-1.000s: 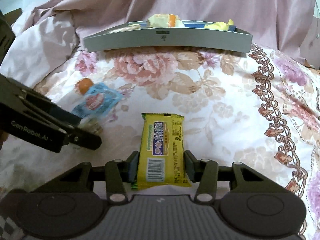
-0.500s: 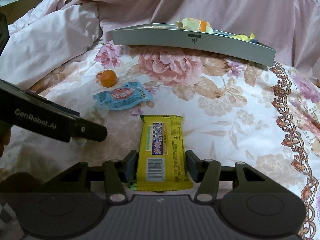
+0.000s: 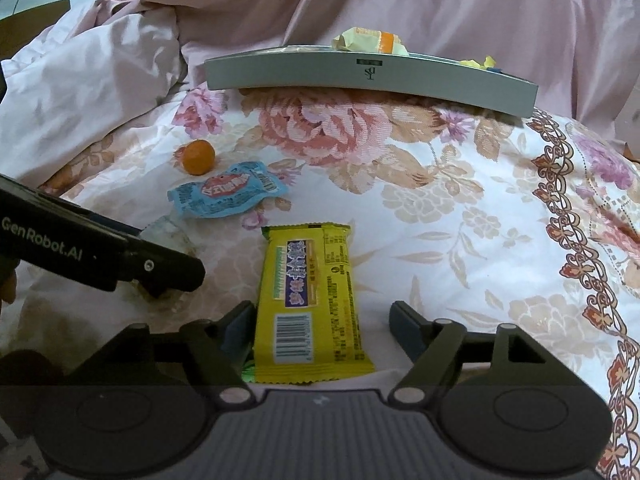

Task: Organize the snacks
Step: 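Close both tools firmly on the cake and candy bar and lift them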

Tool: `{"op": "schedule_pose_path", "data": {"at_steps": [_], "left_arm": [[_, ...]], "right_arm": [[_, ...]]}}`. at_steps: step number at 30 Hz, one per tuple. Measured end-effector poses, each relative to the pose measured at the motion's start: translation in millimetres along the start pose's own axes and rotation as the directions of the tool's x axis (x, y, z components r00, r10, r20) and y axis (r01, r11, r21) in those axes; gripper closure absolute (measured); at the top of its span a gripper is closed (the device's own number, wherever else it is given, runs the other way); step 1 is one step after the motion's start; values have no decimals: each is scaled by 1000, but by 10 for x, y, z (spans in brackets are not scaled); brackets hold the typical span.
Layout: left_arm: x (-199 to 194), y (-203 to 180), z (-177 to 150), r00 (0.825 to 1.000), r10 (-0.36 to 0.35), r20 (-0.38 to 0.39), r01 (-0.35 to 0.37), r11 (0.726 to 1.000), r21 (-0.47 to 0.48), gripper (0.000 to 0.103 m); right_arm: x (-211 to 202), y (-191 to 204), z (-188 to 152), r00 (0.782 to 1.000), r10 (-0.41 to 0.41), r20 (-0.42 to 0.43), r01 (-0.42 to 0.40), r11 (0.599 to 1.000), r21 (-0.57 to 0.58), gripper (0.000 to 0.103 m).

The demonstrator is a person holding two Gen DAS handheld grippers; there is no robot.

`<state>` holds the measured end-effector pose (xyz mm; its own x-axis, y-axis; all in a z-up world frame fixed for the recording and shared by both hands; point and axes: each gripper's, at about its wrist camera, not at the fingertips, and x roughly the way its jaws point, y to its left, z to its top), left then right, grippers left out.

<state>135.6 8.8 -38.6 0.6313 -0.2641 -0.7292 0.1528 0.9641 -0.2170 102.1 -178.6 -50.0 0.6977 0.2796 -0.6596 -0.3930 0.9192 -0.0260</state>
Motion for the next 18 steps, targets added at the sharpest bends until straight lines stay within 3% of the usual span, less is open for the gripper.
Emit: {"op": "schedule_pose_path", "data": {"at_steps": [9, 13, 16, 18], "left_arm": [[-12, -18, -33, 1000, 20, 7, -20, 1000, 7, 36], [-16, -18, -36, 1000, 17, 13, -17, 1000, 5, 42], [-43, 0, -53, 999, -13, 45, 14, 999, -29, 47], [-43, -7, -72, 998, -25, 59, 27, 999, -34, 48]], "right_arm": [[-8, 30, -7, 1000, 3, 3, -3, 1000, -5, 30], [-21, 61, -7, 1000, 7, 8, -7, 1000, -23, 37], [-43, 101, -12, 1000, -3, 25, 4, 999, -42, 49], [-49, 123, -21, 999, -13, 36, 15, 999, -52, 50]]}}
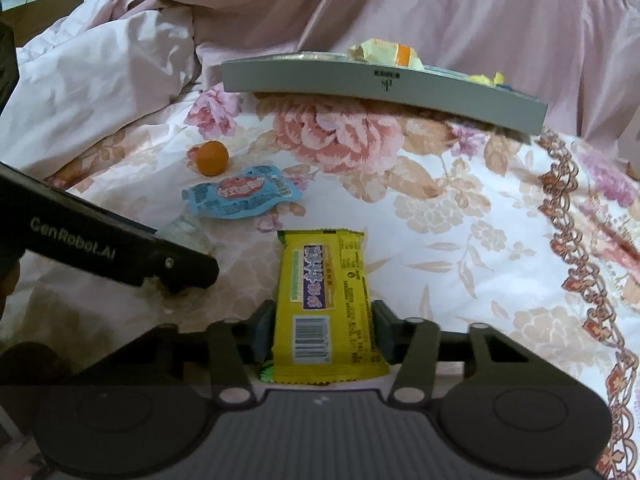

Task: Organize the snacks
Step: 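Close both tools firmly on the cake and candy bar and lift them, then carry the cake and yellow candy bar into the grey tray and release both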

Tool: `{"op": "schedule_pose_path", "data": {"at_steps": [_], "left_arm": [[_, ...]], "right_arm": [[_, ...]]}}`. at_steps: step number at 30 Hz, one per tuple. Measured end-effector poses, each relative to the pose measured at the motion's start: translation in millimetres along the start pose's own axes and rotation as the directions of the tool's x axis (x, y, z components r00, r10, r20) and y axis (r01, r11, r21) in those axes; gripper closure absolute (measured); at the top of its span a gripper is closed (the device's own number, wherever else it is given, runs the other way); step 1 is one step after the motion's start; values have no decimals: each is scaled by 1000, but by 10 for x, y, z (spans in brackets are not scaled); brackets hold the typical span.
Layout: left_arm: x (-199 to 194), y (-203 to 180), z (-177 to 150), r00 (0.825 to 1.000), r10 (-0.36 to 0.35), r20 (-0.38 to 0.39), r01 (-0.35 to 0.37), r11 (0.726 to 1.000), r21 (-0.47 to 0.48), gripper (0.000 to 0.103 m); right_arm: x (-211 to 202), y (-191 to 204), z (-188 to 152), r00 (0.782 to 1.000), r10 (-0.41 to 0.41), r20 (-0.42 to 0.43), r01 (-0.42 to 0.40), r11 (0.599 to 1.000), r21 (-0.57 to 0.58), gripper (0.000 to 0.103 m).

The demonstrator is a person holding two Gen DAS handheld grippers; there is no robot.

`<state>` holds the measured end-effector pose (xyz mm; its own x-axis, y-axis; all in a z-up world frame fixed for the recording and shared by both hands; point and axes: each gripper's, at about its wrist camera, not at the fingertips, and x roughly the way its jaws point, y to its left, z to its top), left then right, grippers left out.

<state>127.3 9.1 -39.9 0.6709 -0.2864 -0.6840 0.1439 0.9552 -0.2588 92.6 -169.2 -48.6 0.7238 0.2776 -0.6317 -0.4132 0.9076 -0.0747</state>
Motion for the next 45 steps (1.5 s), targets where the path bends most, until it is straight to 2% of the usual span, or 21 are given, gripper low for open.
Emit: {"op": "schedule_pose_path", "data": {"at_steps": [5, 12, 22, 28, 34, 38, 45], "left_arm": [[-8, -43, -27, 1000, 10, 21, -11, 1000, 18, 49], [-32, -56, -42, 999, -14, 42, 14, 1000, 19, 49], [-140, -71, -3, 989, -80, 123, 82, 997, -9, 49], [-264, -69, 107, 977, -85, 197, 93, 995, -32, 49], [-391, -49, 413, 961, -50, 271, 68, 996, -58, 49], [-387, -80, 740, 950, -37, 310, 61, 996, -68, 49], [-227, -283, 1426, 929, -84, 360, 118, 990, -75, 49]], "right_arm": [[-8, 51, -13, 999, -24, 22, 25, 999, -37, 51], [-43, 203, -42, 994, -85, 72, 96, 982, -161, 51], [-42, 142, -32, 974, -170, 150, 197, 962, -189, 51], [-115, 85, 40, 949, -195, 247, 239, 957, -163, 51], [-193, -45, 224, 907, -221, 357, 281, 952, -125, 51], [-187, -250, 429, 883, -239, 403, 290, 954, -70, 50], [-112, -716, 820, 832, -285, 476, 304, 952, 40, 50]]}}
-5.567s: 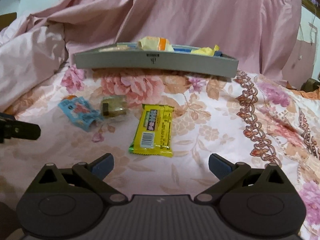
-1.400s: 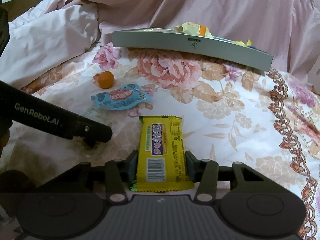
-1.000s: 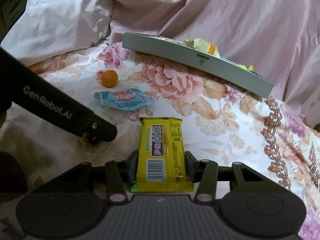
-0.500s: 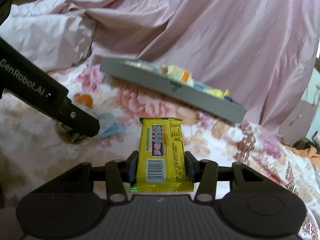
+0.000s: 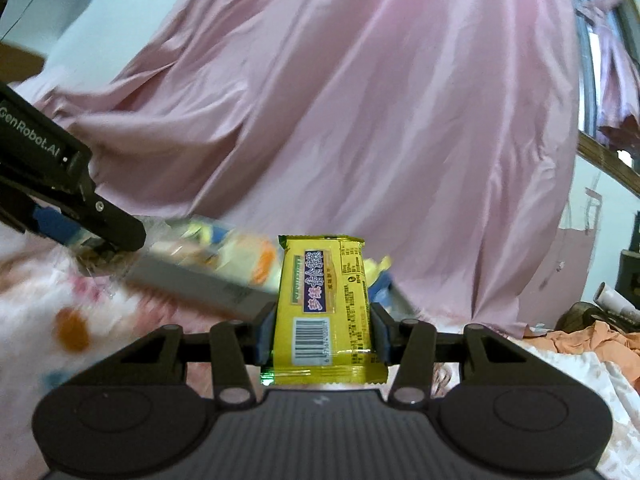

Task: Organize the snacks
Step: 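Carry the cake and yellow candy bar into the grey tray and release both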

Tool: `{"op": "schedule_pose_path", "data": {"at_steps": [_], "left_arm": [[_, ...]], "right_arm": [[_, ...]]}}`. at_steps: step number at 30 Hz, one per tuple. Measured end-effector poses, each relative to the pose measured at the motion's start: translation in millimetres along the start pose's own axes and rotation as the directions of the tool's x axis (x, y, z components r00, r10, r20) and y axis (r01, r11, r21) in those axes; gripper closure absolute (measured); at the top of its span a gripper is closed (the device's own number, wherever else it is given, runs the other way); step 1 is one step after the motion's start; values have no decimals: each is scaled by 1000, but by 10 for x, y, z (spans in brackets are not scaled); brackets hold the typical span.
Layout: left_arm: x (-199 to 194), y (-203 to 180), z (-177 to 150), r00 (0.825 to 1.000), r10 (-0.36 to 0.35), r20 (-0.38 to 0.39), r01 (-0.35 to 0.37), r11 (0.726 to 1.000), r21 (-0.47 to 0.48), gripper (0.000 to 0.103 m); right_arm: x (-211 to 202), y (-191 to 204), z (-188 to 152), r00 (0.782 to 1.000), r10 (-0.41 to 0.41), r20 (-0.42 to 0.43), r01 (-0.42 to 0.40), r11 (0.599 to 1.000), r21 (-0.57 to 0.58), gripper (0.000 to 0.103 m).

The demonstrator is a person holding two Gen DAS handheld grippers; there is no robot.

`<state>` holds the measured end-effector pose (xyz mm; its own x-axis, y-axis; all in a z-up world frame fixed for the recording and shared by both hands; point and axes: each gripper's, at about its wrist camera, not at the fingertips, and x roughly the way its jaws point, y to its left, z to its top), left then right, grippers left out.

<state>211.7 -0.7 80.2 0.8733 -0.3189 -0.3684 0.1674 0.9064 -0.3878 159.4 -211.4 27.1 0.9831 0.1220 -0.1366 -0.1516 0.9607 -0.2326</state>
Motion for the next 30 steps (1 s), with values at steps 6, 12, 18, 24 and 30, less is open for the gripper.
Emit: {"op": "schedule_pose_path", "data": {"at_steps": [6, 12, 18, 24, 30], "left_arm": [[532, -338, 352, 999, -40, 20, 40, 999, 30, 49], [1122, -477, 509, 997, -60, -51, 61, 998, 7, 49], [1536, -533, 487, 994, 10, -104, -3, 998, 64, 49], [1728, -528, 346, 988, 64, -141, -53, 996, 77, 47], [1716, -578, 326, 989, 60, -133, -50, 996, 74, 22]], "right_arm": [[375, -290, 108, 999, -17, 27, 15, 995, 98, 50], [752, -416, 60, 999, 18, 43, -23, 994, 111, 50], [981, -562, -102, 999, 32, 12, -34, 986, 165, 50], [1106, -593, -164, 998, 50, -27, -43, 980, 196, 50], [1183, -563, -129, 998, 49, -48, -37, 976, 217, 46]]}}
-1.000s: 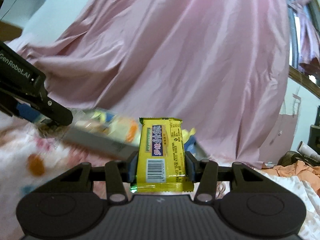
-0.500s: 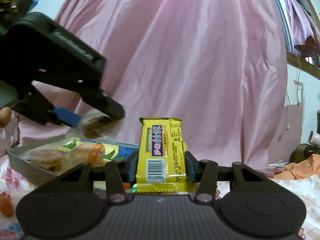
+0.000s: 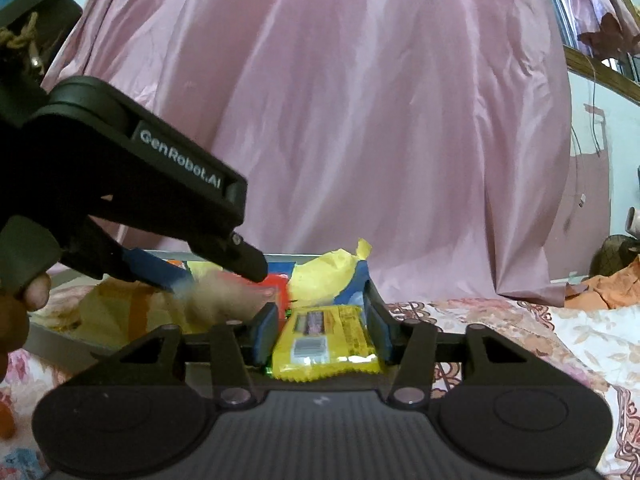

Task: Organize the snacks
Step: 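Carry the cake and yellow candy bar into the grey tray and release both, then withdraw both open tools from the tray toward the orange and blue pouch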

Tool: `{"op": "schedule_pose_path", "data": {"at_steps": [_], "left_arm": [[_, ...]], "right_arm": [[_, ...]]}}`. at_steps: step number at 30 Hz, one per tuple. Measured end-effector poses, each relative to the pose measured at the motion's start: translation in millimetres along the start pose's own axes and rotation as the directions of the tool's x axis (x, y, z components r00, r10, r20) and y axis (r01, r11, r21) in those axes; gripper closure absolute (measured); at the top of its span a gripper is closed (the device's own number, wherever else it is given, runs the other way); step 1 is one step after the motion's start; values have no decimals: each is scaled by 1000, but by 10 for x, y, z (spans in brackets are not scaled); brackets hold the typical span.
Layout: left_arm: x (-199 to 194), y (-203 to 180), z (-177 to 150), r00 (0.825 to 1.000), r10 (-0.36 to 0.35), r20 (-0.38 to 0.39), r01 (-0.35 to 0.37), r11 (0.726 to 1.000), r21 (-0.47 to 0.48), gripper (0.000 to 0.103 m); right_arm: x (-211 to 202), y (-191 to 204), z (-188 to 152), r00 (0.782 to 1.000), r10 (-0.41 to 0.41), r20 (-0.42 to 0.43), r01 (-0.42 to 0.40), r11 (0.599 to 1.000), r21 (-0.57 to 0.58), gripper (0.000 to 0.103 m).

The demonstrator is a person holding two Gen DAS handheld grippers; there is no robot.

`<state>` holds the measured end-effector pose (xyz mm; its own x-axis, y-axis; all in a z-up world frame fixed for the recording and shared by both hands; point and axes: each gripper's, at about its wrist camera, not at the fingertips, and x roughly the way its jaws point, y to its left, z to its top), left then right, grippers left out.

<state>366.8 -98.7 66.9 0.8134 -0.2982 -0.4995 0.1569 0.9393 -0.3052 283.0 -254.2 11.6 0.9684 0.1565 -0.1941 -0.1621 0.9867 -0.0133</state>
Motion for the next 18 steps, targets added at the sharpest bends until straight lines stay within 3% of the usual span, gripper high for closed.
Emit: {"op": "schedule_pose_path", "data": {"at_steps": [9, 14, 18], "left_arm": [[-410, -22, 31, 998, -7, 67, 7, 1000, 10, 2], [-786, 66, 48, 992, 8, 122, -7, 1000, -13, 1], [-1114, 152, 46, 987, 27, 161, -21, 999, -38, 1]], "right_arm": [[-179, 77, 102, 999, -23, 29, 23, 1000, 7, 15], [-408, 157, 257, 997, -36, 63, 35, 999, 19, 3], [-627, 201, 411, 995, -35, 96, 33, 999, 31, 0]]}}
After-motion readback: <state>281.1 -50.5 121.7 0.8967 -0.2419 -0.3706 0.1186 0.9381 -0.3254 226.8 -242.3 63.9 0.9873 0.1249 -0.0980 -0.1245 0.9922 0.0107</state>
